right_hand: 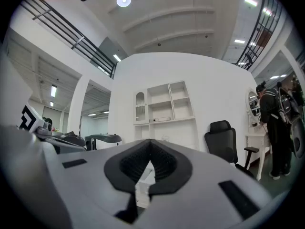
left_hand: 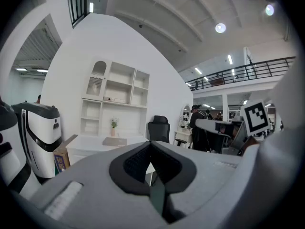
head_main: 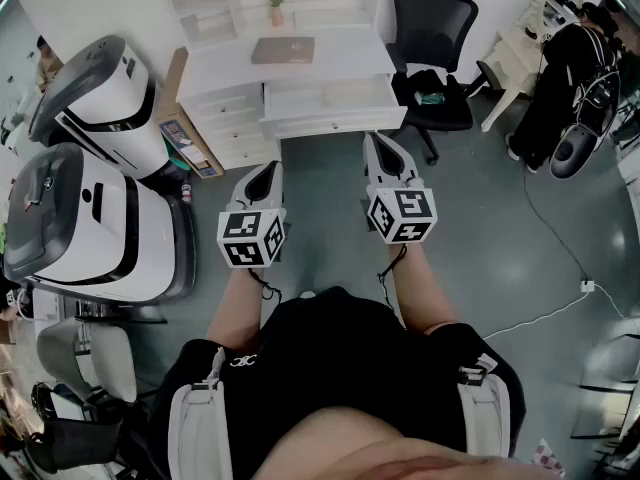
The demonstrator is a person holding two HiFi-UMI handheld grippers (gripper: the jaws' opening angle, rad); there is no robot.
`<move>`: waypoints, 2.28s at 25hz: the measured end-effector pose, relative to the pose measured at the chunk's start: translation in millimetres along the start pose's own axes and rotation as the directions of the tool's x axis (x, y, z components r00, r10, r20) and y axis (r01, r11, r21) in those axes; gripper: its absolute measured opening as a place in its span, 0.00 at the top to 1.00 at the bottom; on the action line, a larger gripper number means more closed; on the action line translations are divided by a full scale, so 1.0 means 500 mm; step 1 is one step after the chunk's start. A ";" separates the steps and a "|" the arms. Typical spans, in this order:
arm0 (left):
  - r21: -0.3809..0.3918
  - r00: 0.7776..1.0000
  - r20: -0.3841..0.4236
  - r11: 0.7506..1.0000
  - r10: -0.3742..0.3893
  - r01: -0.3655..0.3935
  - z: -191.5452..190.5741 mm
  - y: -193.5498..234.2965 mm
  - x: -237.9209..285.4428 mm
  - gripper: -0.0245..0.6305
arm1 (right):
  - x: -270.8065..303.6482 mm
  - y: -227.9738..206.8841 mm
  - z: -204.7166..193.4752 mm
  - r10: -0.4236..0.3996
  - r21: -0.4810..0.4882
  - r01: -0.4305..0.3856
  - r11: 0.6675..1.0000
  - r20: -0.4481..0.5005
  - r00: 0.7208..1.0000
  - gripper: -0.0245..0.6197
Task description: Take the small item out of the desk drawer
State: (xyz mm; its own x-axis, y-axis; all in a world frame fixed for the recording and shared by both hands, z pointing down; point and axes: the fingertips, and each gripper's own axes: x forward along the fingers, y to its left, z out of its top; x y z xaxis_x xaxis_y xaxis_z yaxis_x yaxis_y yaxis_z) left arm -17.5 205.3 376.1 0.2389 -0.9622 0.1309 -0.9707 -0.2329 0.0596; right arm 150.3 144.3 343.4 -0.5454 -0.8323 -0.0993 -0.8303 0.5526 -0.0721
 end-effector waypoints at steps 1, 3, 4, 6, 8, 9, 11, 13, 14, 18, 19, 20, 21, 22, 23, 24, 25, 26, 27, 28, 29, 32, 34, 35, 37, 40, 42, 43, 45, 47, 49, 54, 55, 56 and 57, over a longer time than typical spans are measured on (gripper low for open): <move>0.000 1.000 0.000 1.000 0.002 -0.002 0.001 -0.003 0.000 0.94 | -0.002 -0.001 0.000 0.003 0.003 -0.003 1.000 0.000 1.000 0.97; 0.000 1.000 0.001 1.000 0.003 -0.003 0.002 -0.008 0.001 0.94 | -0.006 -0.003 0.000 0.006 0.003 -0.006 1.000 -0.003 1.000 0.97; 0.000 1.000 0.001 1.000 0.003 -0.003 0.003 -0.010 0.002 0.94 | -0.006 -0.002 -0.002 0.007 -0.003 -0.007 1.000 -0.007 1.000 0.97; 0.001 1.000 0.001 1.000 0.000 0.000 0.003 -0.011 0.005 0.94 | -0.006 0.003 -0.005 0.008 -0.024 -0.008 1.000 -0.013 1.000 0.97; 0.001 1.000 0.000 1.000 -0.004 0.004 0.002 -0.010 0.008 0.94 | -0.003 0.011 -0.006 0.011 -0.044 -0.012 0.999 -0.014 1.000 0.97; 0.000 1.000 0.000 1.000 -0.006 0.006 0.002 -0.008 0.009 0.94 | -0.001 0.015 -0.006 0.013 -0.050 -0.014 0.999 -0.013 1.000 0.97; -0.001 1.000 0.003 1.000 -0.009 0.009 0.003 -0.003 0.010 0.94 | 0.003 0.021 -0.004 0.017 -0.055 -0.017 0.998 -0.010 1.000 0.97; -0.001 1.000 0.006 1.000 -0.011 0.011 0.005 0.006 0.011 0.94 | 0.011 0.028 -0.003 0.016 -0.056 -0.017 0.998 -0.007 1.000 0.97; -0.001 1.000 0.007 1.000 -0.013 0.014 0.006 0.012 0.012 0.94 | 0.015 0.031 -0.003 0.014 -0.057 -0.014 0.998 -0.006 1.000 0.97; 0.003 1.000 0.014 1.000 -0.025 0.025 0.010 0.042 0.017 0.94 | 0.037 0.050 -0.008 0.003 -0.068 -0.004 0.998 -0.005 1.000 0.97; 0.004 0.999 0.017 1.000 -0.028 0.028 0.010 0.051 0.017 0.94 | 0.043 0.057 -0.010 0.002 -0.072 -0.003 0.997 -0.003 1.000 0.97; 0.004 0.999 0.020 1.000 -0.031 0.031 0.010 0.060 0.018 0.94 | 0.048 0.066 -0.013 0.003 -0.076 -0.003 0.997 -0.002 1.000 0.97; 0.006 0.999 0.022 0.999 -0.035 0.034 0.009 0.070 0.018 0.94 | 0.053 0.075 -0.016 0.003 -0.081 -0.003 0.997 0.000 1.000 0.97; 0.007 0.999 0.023 0.999 -0.039 0.039 0.008 0.080 0.017 0.94 | 0.057 0.084 -0.020 0.002 -0.085 -0.002 0.996 0.002 1.000 0.97; 0.009 0.999 0.023 0.999 -0.042 0.042 0.007 0.091 0.017 0.94 | 0.062 0.094 -0.024 -0.001 -0.089 0.002 0.996 0.005 1.000 0.97; 0.010 0.999 0.024 0.999 -0.045 0.044 0.005 0.103 0.018 0.94 | 0.067 0.102 -0.028 -0.005 -0.090 0.006 0.996 0.006 1.000 0.97; 0.010 0.999 0.023 0.999 -0.045 0.045 0.002 0.114 0.018 0.94 | 0.072 0.110 -0.033 -0.009 -0.091 0.010 0.996 0.006 1.000 0.97; 0.009 0.999 0.022 0.999 -0.045 0.045 -0.001 0.125 0.019 0.94 | 0.077 0.116 -0.038 -0.013 -0.092 0.013 0.996 0.005 1.000 0.97; 0.008 0.999 0.020 0.999 -0.046 0.046 -0.004 0.133 0.019 0.94 | 0.080 0.121 -0.041 -0.017 -0.095 0.017 0.995 0.003 1.000 0.97; 0.009 0.999 0.019 0.999 -0.047 0.047 -0.005 0.138 0.020 0.94 | 0.083 0.123 -0.044 -0.023 -0.100 0.023 0.995 0.000 1.000 0.97; 0.011 0.999 0.019 0.999 -0.050 0.050 -0.005 0.141 0.021 0.94 | 0.086 0.124 -0.045 -0.030 -0.106 0.030 0.994 -0.002 1.000 0.97; 0.018 0.998 0.019 0.998 -0.057 0.057 -0.005 0.152 0.030 0.94 | 0.101 0.118 -0.048 -0.049 -0.107 0.049 0.993 -0.001 0.999 0.97; 0.019 0.998 0.020 0.998 -0.058 0.058 -0.006 0.163 0.043 0.94 | 0.118 0.114 -0.055 -0.055 -0.104 0.055 0.993 0.000 0.998 0.97; 0.021 0.998 0.021 0.998 -0.057 0.057 -0.006 0.171 0.051 0.94 | 0.129 0.112 -0.059 -0.056 -0.105 0.055 0.993 0.000 0.998 0.97; 0.021 0.998 0.019 0.998 -0.052 0.051 -0.008 0.186 0.071 0.94 | 0.153 0.110 -0.070 -0.053 -0.107 0.053 0.993 -0.005 0.999 0.97; 0.016 0.999 0.021 0.999 -0.043 0.042 -0.002 0.201 0.107 0.94 | 0.190 0.092 -0.078 -0.048 -0.109 0.047 0.993 -0.011 0.999 0.97; 0.025 0.999 0.027 0.999 -0.041 0.040 0.011 0.206 0.137 0.94 | 0.221 0.070 -0.072 -0.048 -0.107 0.047 0.993 -0.005 0.999 0.97; 0.030 0.999 0.028 0.999 -0.040 0.039 0.016 0.210 0.153 0.94 | 0.238 0.059 -0.068 -0.048 -0.103 0.048 0.993 0.001 0.999 0.97; 0.032 0.999 0.026 0.999 -0.034 0.033 0.021 0.224 0.186 0.94 | 0.273 0.039 -0.064 -0.048 -0.095 0.048 0.994 0.008 0.999 0.97; 0.026 1.000 0.020 0.999 -0.020 0.020 0.022 0.243 0.221 0.94 | 0.312 0.022 -0.068 -0.040 -0.091 0.040 0.995 0.004 0.999 0.97; 0.023 1.000 0.016 1.000 -0.005 0.005 0.027 0.254 0.258 0.94 | 0.350 0.000 -0.073 -0.027 -0.090 0.026 0.996 -0.006 1.000 0.97; 0.028 1.000 0.013 0.999 0.023 -0.023 0.047 0.279 0.361 0.94 | 0.449 -0.066 -0.080 -0.010 -0.077 0.009 0.997 -0.014 1.000 0.97; 0.028 1.000 0.011 0.999 0.029 -0.029 0.053 0.285 0.385 0.94 | 0.472 -0.079 -0.079 -0.005 -0.077 0.004 0.997 -0.017 1.000 0.97; 0.028 0.999 0.008 0.999 0.034 -0.034 0.060 0.289 0.410 0.94 | 0.494 -0.094 -0.078 0.000 -0.076 -0.002 0.997 -0.021 1.000 0.97; 0.028 0.999 0.005 0.999 0.038 -0.039 0.066 0.292 0.437 0.94 | 0.515 -0.111 -0.076 0.005 -0.074 -0.007 0.997 -0.024 1.000 0.97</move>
State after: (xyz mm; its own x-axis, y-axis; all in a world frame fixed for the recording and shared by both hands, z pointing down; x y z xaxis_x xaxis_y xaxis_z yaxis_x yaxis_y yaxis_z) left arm -108.1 -43.4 380.5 0.2012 -0.9712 0.1278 -0.9795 -0.1995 0.0265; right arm 51.6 -102.7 359.3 -0.5522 -0.8303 -0.0755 -0.8328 0.5536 0.0025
